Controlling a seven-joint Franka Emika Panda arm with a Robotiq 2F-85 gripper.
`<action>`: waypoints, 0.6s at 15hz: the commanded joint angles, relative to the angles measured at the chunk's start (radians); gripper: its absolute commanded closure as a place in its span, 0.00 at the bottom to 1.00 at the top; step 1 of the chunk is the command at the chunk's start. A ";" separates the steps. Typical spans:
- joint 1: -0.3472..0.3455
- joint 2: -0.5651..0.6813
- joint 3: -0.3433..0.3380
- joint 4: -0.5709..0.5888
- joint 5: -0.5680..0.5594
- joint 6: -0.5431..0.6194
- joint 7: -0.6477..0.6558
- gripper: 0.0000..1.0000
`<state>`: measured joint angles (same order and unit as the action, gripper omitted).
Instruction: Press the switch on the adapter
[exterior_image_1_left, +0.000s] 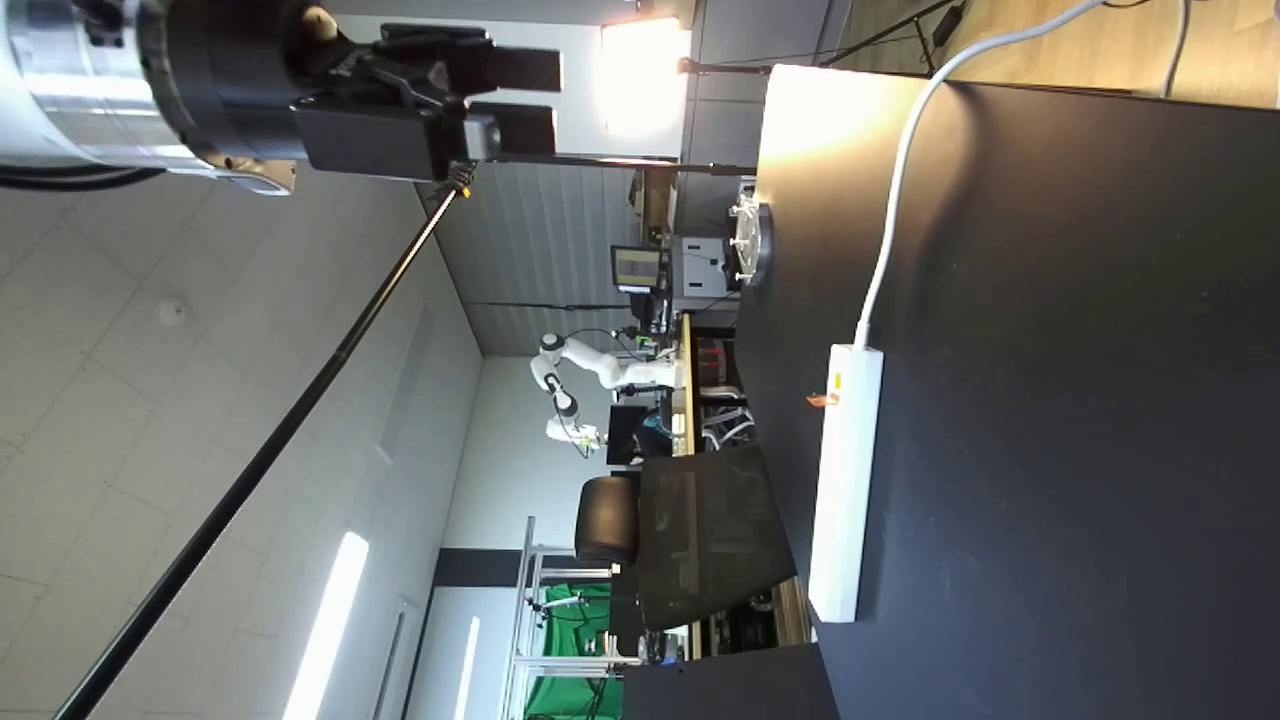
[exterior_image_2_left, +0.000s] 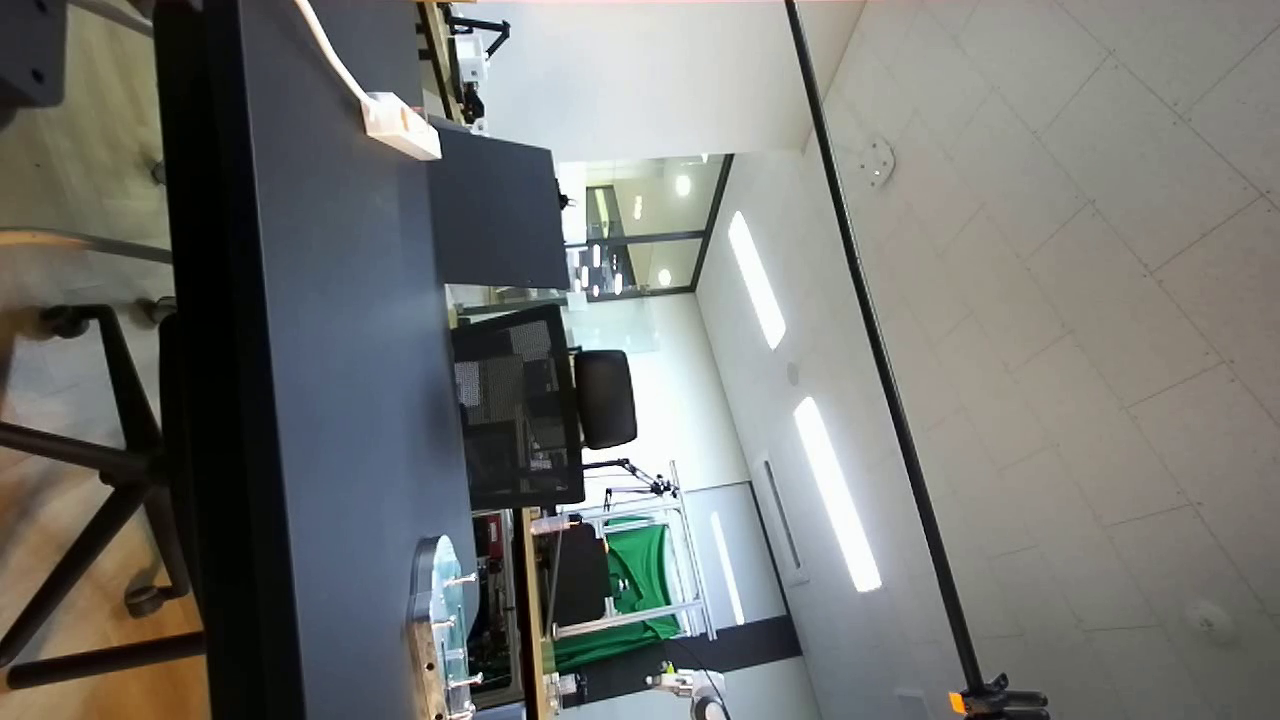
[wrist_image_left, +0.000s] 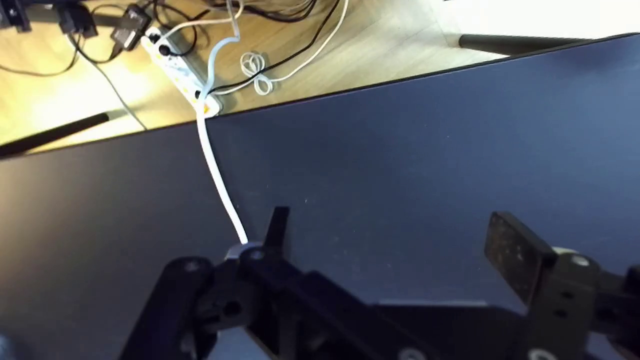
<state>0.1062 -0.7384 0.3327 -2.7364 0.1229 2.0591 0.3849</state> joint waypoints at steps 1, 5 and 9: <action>-0.053 0.128 -0.045 0.005 -0.178 0.165 -0.156 0.00; -0.134 0.377 -0.157 0.064 -0.390 0.444 -0.375 0.00; -0.147 0.626 -0.277 0.186 -0.459 0.589 -0.630 0.00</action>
<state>-0.0454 -0.3036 0.1223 -2.6827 -0.2990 2.6041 -0.0992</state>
